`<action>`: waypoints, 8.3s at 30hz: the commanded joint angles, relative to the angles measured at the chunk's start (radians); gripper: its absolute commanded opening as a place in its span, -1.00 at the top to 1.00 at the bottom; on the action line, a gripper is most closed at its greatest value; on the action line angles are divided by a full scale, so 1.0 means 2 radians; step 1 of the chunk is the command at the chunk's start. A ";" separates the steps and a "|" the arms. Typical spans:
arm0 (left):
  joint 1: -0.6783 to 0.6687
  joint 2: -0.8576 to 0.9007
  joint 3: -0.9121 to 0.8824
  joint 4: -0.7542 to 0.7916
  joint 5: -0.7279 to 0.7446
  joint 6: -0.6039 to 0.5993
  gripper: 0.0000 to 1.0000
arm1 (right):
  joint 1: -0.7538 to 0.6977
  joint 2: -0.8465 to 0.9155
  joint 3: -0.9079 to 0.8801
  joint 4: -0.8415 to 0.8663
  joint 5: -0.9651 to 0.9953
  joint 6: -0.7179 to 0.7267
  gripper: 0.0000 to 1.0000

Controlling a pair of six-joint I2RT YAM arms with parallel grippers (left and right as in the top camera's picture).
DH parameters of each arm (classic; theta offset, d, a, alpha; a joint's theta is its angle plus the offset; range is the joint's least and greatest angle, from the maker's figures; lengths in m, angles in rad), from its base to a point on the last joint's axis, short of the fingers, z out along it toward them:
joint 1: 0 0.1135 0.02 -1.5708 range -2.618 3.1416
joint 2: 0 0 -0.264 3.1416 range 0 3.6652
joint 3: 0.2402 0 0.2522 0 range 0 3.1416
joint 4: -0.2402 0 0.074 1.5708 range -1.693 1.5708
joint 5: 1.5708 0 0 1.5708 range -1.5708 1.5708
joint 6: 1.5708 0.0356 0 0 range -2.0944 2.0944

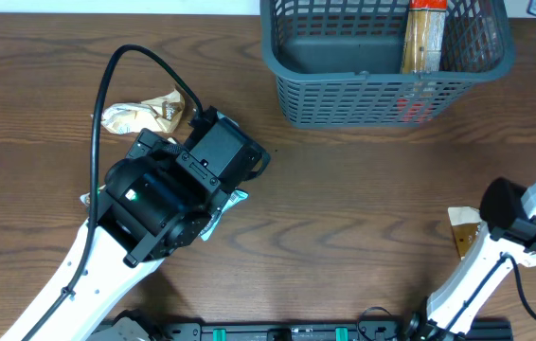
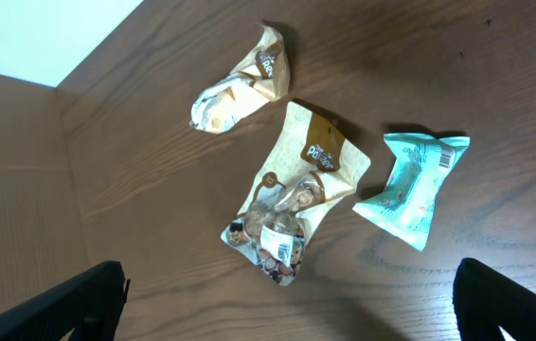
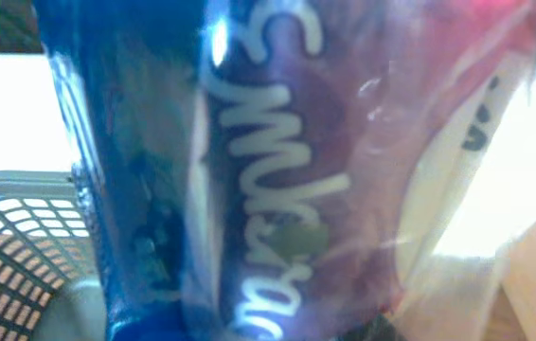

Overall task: Pack container
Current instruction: 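Carry the tissue pack with the right gripper into the grey basket, then release the tissue pack in the basket and move right gripper to mushroom bag, then lower the right gripper and grasp the dried-mushroom bag, then lift the mushroom bag and carry it into the grey basket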

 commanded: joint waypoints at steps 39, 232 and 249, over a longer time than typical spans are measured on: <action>0.002 0.002 0.002 -0.019 0.011 -0.005 -0.97 | 0.114 -0.004 -0.427 0.168 0.182 0.008 0.97; 0.002 0.002 0.002 0.005 0.039 -0.006 -0.97 | -0.216 -0.220 -1.092 0.287 0.221 0.486 0.97; 0.002 0.002 0.002 0.005 0.039 -0.006 -0.97 | -0.215 -0.267 -0.759 0.135 0.013 0.404 0.97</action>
